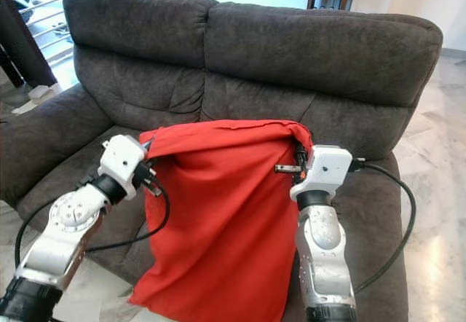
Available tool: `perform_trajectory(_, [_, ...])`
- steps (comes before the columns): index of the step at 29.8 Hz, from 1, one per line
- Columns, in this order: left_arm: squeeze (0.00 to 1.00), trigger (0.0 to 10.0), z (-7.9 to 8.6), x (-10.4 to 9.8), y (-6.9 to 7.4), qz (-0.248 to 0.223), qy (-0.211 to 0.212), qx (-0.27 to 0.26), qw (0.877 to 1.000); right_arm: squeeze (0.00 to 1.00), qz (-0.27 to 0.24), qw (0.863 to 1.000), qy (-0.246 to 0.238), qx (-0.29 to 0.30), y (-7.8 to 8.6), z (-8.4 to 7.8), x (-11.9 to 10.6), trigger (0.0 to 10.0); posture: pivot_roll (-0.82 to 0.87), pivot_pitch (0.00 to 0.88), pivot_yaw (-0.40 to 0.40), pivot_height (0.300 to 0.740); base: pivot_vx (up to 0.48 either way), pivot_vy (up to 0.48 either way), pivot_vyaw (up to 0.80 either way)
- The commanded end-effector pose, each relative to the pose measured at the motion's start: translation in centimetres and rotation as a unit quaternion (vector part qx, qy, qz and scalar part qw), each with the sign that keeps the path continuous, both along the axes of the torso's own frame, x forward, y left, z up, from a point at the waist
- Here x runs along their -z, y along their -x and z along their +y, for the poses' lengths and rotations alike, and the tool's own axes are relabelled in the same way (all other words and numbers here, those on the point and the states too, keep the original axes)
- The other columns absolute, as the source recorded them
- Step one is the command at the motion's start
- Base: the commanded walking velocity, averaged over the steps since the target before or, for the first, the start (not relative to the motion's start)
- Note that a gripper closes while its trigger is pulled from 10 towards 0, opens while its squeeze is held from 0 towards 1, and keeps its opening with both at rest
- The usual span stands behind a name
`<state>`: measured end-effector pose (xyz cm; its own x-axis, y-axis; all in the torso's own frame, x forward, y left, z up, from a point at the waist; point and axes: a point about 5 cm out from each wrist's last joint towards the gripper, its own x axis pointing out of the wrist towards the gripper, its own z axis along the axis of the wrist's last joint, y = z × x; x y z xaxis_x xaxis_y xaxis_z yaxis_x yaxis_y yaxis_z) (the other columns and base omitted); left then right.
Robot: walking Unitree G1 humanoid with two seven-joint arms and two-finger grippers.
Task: Move the pillow to the sofa from floor
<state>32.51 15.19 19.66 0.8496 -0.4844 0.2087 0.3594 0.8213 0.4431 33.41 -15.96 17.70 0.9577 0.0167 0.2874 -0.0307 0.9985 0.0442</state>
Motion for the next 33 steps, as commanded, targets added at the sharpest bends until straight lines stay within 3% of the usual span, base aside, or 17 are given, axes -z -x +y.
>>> perform_trajectory(1, [0.00,10.0,2.7,-1.9,-0.4,-0.032,0.008,-0.038,0.999,0.00,-0.066,0.995,-0.024,0.070,-0.3,-3.0,-3.1,10.0,0.01,0.112,0.066,0.740,0.000,0.000,0.00])
perform_trajectory(10, [0.00,10.0,3.7,-3.1,-1.1,-0.055,-0.004,-0.053,0.997,0.00,-0.106,0.992,-0.030,0.059,-1.6,-2.3,-5.7,10.0,0.01,0.114,0.064,0.740,0.000,0.000,0.00])
perform_trajectory(17, [0.00,10.0,3.8,-3.5,-1.1,-0.064,-0.008,-0.056,0.996,0.00,-0.112,0.990,-0.029,0.077,-2.0,-3.3,-6.2,10.0,0.02,0.115,0.059,0.740,0.000,0.000,0.00])
perform_trajectory(27, [0.00,10.0,4.2,-5.1,-2.4,-0.086,-0.025,-0.070,0.994,0.00,-0.091,0.979,-0.011,0.184,-1.6,-8.9,-5.5,10.0,0.02,0.118,0.065,0.740,0.000,0.000,0.00])
perform_trajectory(33, [0.00,10.0,4.6,-5.5,-3.1,-0.086,-0.036,-0.071,0.993,0.00,-0.090,0.975,-0.003,0.201,-1.1,-9.8,-5.1,10.0,0.01,0.120,0.071,0.740,0.000,0.000,0.00])
